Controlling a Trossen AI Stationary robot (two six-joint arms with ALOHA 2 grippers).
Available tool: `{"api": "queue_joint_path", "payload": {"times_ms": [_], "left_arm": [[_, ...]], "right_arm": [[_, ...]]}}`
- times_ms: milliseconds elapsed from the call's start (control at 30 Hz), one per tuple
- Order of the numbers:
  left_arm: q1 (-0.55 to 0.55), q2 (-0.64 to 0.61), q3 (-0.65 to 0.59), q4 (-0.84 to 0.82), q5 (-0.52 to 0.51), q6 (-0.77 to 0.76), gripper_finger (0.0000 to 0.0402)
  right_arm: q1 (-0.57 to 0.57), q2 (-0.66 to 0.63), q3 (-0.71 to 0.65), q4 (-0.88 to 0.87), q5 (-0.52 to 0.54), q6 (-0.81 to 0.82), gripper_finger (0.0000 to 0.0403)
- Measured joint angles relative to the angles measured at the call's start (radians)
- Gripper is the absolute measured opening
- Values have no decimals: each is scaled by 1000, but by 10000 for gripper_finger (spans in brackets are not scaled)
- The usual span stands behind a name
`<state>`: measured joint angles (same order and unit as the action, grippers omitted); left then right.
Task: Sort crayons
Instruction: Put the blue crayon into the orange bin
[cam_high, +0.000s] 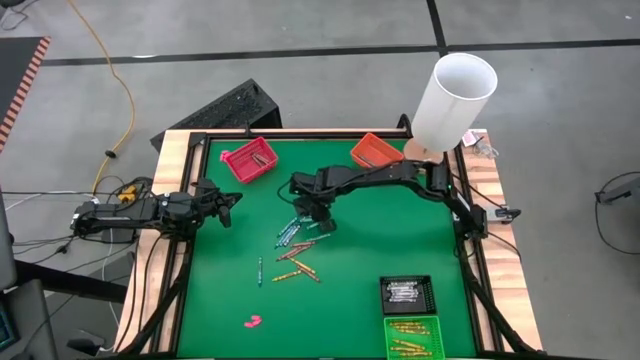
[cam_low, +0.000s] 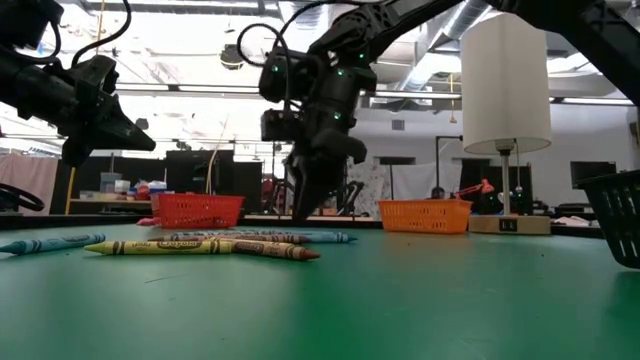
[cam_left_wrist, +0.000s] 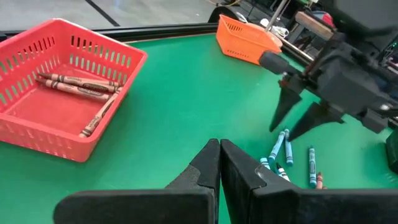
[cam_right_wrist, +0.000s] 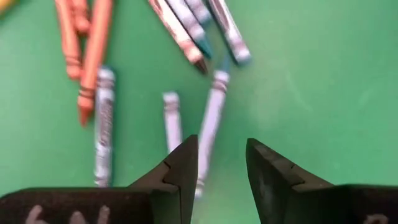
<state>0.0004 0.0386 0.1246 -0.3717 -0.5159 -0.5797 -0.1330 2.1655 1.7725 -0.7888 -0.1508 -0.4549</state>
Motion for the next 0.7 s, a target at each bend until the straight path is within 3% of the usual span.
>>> {"api": "queue_joint_path", "payload": {"times_ms": [367, 700], "left_arm": [[0, 0, 0, 0, 0, 8, 0], [0, 0, 0, 0, 13, 8, 0]], "right_arm": [[39, 2, -3, 126, 47, 42, 143], [55, 3, -91, 179, 77, 84, 143]]}}
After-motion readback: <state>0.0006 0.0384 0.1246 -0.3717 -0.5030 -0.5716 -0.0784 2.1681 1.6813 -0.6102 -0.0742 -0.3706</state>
